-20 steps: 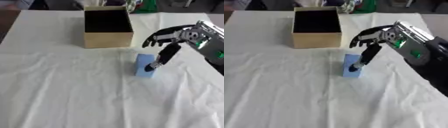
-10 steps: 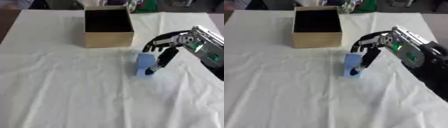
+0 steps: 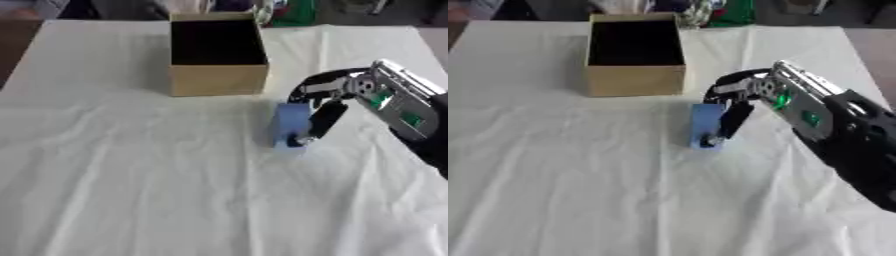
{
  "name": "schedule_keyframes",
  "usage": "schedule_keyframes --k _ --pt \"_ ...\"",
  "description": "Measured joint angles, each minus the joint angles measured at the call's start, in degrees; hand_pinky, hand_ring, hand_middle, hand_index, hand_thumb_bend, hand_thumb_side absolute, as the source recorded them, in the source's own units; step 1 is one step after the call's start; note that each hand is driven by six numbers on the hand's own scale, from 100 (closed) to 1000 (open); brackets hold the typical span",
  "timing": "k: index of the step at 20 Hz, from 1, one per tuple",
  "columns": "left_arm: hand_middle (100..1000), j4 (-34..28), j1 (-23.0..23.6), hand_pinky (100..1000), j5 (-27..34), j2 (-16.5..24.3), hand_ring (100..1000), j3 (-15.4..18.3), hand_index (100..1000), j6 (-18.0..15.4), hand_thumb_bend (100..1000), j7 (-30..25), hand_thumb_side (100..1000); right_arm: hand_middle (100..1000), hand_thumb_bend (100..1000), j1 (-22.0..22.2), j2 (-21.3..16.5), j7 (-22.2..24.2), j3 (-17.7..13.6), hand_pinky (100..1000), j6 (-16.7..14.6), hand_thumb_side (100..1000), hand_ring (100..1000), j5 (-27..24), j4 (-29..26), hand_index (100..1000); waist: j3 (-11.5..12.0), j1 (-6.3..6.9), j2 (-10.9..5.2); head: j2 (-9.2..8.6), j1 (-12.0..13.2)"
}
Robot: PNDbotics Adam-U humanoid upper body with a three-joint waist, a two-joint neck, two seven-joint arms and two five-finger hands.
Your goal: Pick up objects on the table and place them in the box.
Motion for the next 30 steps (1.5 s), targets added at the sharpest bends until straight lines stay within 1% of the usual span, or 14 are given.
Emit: schedule_keyframes --k 2,3,4,6,7,11,12,13,14,15,20,22,25,30 --pt "510 0.0 0.0 725 0.0 0.0 560 0.0 795 0.0 373 0.0 165 668 434 0.0 0.0 -0.6 0.0 785 0.5 236 800 -0.2 0.0 770 0.0 0.00 0.00 0.00 0.0" --pt "510 0.0 0.0 725 0.0 0.0 560 0.0 794 0.0 372 0.0 163 643 410 0.0 0.0 -0.7 0.0 772 0.7 253 780 -0.3 0.0 750 0.0 0.00 0.00 0.00 0.0" --pt "510 0.0 0.0 725 0.0 0.0 561 0.0 793 0.0 372 0.0 162 636 350 0.0 0.0 -0.9 -0.1 765 0.9 264 771 -0.5 -0.2 747 0.0 0.00 0.00 0.00 0.0" --pt "510 0.0 0.0 725 0.0 0.0 561 0.0 793 0.0 372 0.0 162 636 346 0.0 -0.1 -1.4 -0.6 765 1.5 264 771 -1.2 -1.2 747 0.0 0.00 0.00 0.00 0.0" --pt "510 0.0 0.0 725 0.0 0.0 561 0.0 793 0.0 372 0.0 161 635 308 0.0 -0.1 -1.6 -0.9 761 1.8 255 764 -1.6 -1.9 750 0.0 0.00 0.00 0.00 0.0" --pt "510 0.0 0.0 725 0.0 0.0 561 0.0 793 0.0 372 0.0 161 635 308 -0.2 -1.0 -2.2 -2.2 761 3.4 255 764 -3.5 -5.0 750 -0.1 0.00 0.00 0.00 0.1" --pt "510 0.0 0.0 725 0.0 0.0 561 0.0 793 0.0 370 0.0 160 633 213 -0.3 -1.2 -2.3 -2.4 758 3.8 241 753 -3.8 -5.6 754 -0.2 0.00 0.00 0.00 0.1" --pt "510 0.0 0.0 725 0.0 0.0 561 0.0 793 0.0 370 0.0 159 634 200 -0.5 -1.3 -2.5 -2.6 758 4.1 241 752 -4.0 -6.2 755 -0.2 0.00 -0.01 0.01 0.1" --pt "510 0.0 0.0 725 0.0 0.0 561 0.0 793 0.1 370 -0.1 159 634 200 -1.2 -1.3 -2.9 -3.2 758 4.4 241 752 -4.1 -7.0 755 -0.2 0.00 -0.02 0.01 0.1" --pt "510 0.0 0.0 725 0.0 0.0 561 0.0 793 0.1 370 -0.1 157 636 168 -2.2 -1.3 -3.3 -4.1 760 4.7 235 752 -4.2 -7.9 758 -0.2 0.00 -0.06 0.02 0.1" --pt "510 0.0 0.1 725 0.0 0.0 561 0.0 793 0.2 368 -0.2 152 639 160 -6.1 -0.7 -6.2 -8.2 763 5.0 207 752 -4.2 -9.5 761 -0.1 0.00 -0.07 0.09 -0.1" --pt "510 0.0 0.1 725 0.0 0.0 561 0.0 793 0.3 367 -0.3 152 640 164 -7.9 0.3 -7.1 -9.1 763 4.7 203 752 -3.7 -8.8 762 0.2 0.00 -0.07 0.21 -0.2" --pt "510 0.0 0.1 725 0.0 0.0 561 -0.1 793 0.3 367 -0.4 152 640 150 -11.2 2.9 -7.8 -9.9 766 4.2 192 753 -2.3 -6.0 764 0.4 0.00 -0.09 0.25 -0.6" --pt "510 0.0 0.2 725 0.2 0.0 561 -0.5 793 0.3 366 -0.8 152 641 134 -16.2 9.1 -9.9 -11.9 768 4.0 183 753 1.6 0.5 766 1.2 0.01 -0.14 0.27 -1.4"
